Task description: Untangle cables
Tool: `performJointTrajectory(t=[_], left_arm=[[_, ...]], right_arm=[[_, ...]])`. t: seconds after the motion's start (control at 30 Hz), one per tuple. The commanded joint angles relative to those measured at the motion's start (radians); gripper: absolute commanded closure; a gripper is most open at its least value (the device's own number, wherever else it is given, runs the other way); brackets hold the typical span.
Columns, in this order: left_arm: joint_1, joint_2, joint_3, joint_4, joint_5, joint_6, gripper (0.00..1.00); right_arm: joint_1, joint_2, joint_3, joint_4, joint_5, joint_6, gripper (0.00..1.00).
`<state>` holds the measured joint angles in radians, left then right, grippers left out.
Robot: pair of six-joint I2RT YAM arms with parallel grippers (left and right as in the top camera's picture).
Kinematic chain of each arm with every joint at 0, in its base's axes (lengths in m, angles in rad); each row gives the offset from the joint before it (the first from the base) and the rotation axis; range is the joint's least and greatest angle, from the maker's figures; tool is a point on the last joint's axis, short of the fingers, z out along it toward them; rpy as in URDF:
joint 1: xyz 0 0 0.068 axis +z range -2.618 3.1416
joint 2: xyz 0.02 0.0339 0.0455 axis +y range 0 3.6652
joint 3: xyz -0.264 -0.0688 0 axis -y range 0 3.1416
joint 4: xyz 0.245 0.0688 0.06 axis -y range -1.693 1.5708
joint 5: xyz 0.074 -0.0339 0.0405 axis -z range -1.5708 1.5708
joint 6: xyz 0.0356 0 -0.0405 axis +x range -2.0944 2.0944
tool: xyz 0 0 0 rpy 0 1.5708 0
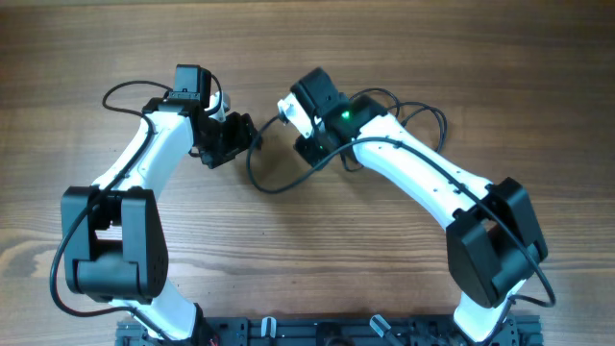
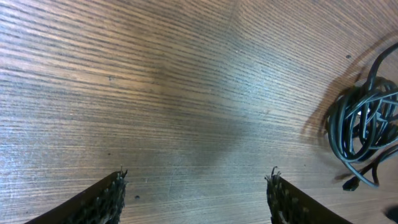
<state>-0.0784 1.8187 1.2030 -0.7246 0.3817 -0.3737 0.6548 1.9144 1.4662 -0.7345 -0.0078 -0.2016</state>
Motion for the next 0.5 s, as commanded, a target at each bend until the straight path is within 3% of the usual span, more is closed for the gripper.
performJointTrajectory(t=[0.0, 0.23, 0.47], left_arm=[[0.003, 0.013, -0.009, 0.001, -0.013, -0.005, 0.25], [0.003, 0.013, -0.009, 0.001, -0.013, -0.005, 0.25], [0.003, 0.013, -0.009, 0.001, -0.013, -0.005, 0.25]], right_arm=[[-0.010, 0.011, -0.098, 0.105, 0.064, -0.036, 0.79], [-0.027, 0.013, -0.238, 0.274, 0.155, -0.087, 0.83], [-0.079, 0.013, -0.264, 0.266, 0.191, -0.086, 0.83]])
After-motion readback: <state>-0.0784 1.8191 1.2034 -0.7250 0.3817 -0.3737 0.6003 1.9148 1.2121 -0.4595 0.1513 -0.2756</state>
